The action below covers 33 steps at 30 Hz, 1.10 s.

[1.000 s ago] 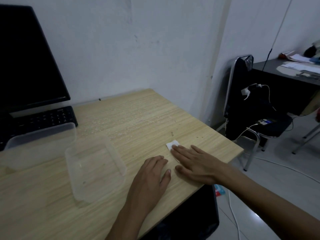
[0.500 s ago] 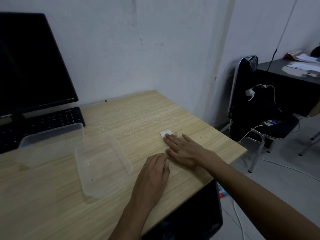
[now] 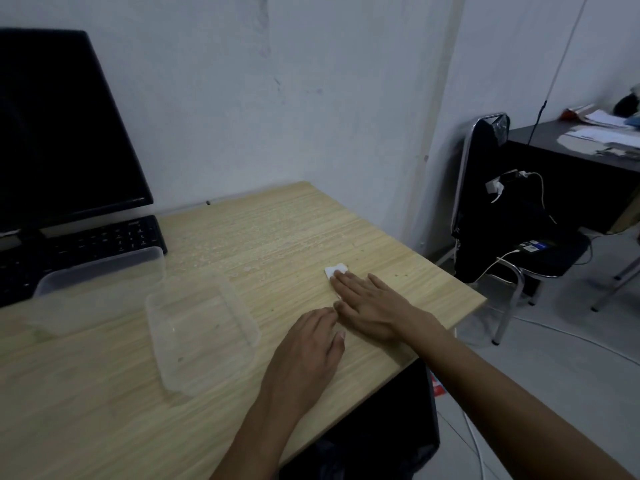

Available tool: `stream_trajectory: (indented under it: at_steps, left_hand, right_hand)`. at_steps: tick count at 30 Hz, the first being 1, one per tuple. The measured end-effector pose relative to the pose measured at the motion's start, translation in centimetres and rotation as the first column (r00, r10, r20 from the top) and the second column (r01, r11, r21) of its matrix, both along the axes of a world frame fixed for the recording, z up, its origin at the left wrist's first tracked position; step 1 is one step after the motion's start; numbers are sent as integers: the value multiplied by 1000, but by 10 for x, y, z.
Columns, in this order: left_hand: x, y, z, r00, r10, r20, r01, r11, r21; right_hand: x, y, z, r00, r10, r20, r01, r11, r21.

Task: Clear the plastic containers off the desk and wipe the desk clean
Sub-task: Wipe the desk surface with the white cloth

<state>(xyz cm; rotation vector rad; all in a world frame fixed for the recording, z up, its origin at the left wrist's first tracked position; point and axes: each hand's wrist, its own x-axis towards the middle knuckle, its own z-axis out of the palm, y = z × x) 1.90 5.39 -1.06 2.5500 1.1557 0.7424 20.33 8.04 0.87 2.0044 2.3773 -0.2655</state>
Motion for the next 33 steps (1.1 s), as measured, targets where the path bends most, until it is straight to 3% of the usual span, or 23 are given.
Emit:
stream_trajectory:
  at_steps: [5, 9, 14, 22, 33]
  left_hand:
    - [0, 0, -1, 995, 7, -100, -4, 1000, 28]
    - [1, 2, -2, 988, -22, -151, 20, 1000, -13]
    - [2, 2, -3, 987, -13, -161, 8, 1000, -27]
    - [2, 0, 2, 985, -12, -172, 4, 999, -47]
    - [1, 0, 3, 988, -28, -150, 20, 998, -56]
  right_hand:
    - [14, -25, 0, 998, 45, 37, -45, 999, 5]
    - [53, -27, 3, 994, -71, 79, 73, 997, -27]
    - [84, -8, 1, 973, -232, 18, 232, 972, -44]
    - [42, -25, -6, 996, -90, 6, 89, 996, 27]
    - [101, 9, 1, 954, -300, -12, 299, 954, -34]
